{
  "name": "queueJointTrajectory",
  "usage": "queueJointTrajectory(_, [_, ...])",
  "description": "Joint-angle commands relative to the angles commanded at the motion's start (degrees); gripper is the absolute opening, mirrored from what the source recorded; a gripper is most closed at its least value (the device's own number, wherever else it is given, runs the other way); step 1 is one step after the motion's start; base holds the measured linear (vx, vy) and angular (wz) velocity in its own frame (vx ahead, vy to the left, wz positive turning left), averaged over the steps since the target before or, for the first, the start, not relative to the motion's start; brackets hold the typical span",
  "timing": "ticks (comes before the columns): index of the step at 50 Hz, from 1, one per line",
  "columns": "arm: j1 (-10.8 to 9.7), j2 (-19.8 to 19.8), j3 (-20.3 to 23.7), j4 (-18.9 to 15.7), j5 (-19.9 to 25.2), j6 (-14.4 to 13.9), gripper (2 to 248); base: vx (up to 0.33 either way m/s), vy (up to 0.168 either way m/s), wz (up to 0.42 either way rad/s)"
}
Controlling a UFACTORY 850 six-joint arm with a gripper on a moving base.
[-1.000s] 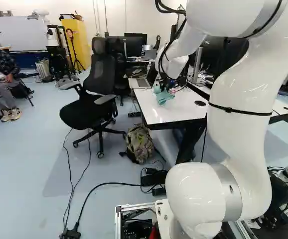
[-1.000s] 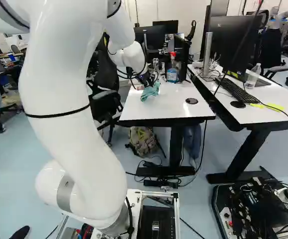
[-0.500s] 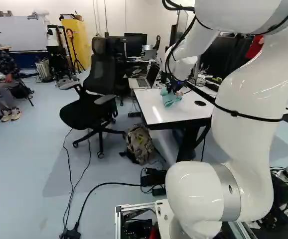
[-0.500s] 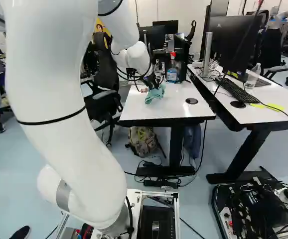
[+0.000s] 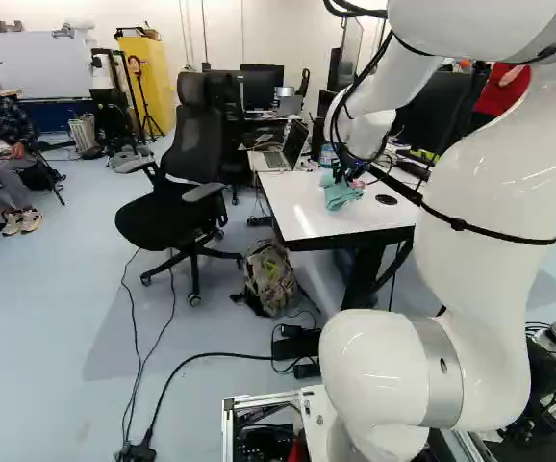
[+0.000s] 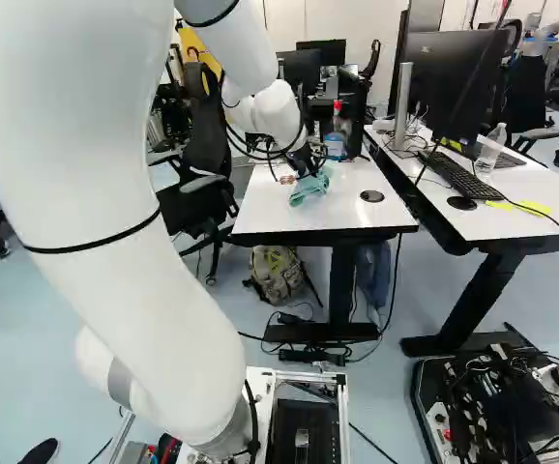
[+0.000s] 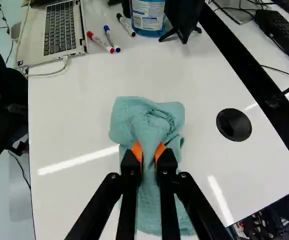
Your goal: Clean the table with the green towel
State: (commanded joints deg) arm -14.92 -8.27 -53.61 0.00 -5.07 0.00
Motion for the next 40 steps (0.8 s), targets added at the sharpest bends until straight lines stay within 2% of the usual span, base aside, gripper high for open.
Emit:
queueJointTrajectory(17, [-0.71,1.94,-0.14,0.00,0.00,0.00,48,0.000,0.000,0.000])
queueJointTrajectory(40, [-4.38,2.57,-2.01,0.00,0.00,0.00,48,0.000,0.000,0.000])
